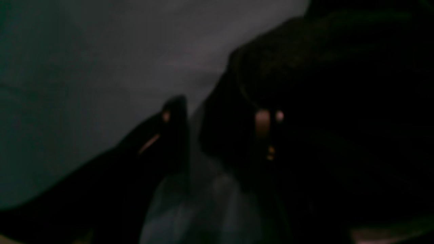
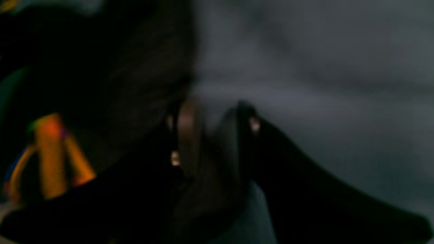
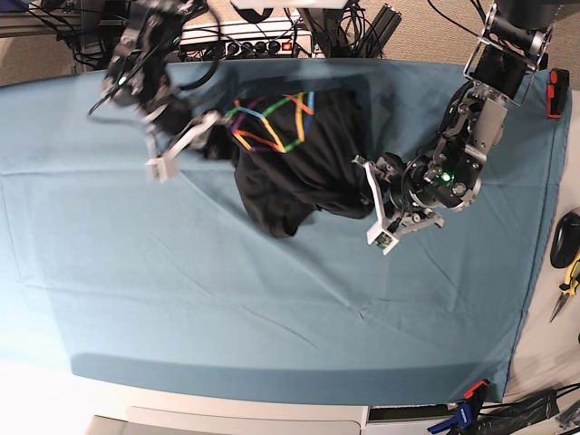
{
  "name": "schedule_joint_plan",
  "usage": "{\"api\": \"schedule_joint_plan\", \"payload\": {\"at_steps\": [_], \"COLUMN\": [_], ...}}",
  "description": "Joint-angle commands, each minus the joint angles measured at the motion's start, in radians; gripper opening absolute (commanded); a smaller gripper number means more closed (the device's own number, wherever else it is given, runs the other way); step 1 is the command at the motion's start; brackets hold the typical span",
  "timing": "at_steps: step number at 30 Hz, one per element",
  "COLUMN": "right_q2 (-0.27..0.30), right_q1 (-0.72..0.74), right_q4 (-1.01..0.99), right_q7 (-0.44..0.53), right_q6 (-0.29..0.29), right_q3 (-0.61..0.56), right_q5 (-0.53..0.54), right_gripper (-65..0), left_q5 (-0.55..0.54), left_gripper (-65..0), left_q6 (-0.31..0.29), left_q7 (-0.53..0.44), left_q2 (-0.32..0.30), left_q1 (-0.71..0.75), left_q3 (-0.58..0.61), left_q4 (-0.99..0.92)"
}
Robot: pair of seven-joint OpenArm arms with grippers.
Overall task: Fold the T-shirt properly
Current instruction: 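Lower the shirt onto the cloth and open both grippers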
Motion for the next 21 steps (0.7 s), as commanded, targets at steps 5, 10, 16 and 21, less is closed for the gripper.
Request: {"api": "schedule_joint_plan", "payload": {"at_steps": [5,10,16,21], "right_q2": [0.033,0.028,0.027,0.028], "right_q1": [0.099,0.168,0.195,0.195], "right_q4": [0.015,0.014,0.014,0.014], "right_q7": [0.023,0.045,0.044,0.040], "right_q6": [0.004,0.004,0.004,0.004], "right_q3": [0.002,0.001,0.001,0.001], "right_q5": [-0.030,-0.028,-0.029,-0.029], "right_gripper": [-45.8,-45.8,-45.8,-45.8], "left_q5": [0.143,0.293,0.390,0.391], "left_gripper": [-37.1,-37.1,-37.1,-37.1], "left_q6": [0.064,0.109,0.134,0.134], "left_q7": [-0.021,-0.021,-0.020,-0.010], "left_q2": [-0.013,-0.012,-0.026,-0.031], "left_q1": [-0.024,-0.040,-0.053,-0.056], "left_q3": [-0.008,-0.008,-0.008,-0.008], "left_q4": [0.013,0.014,0.014,0.014]}}
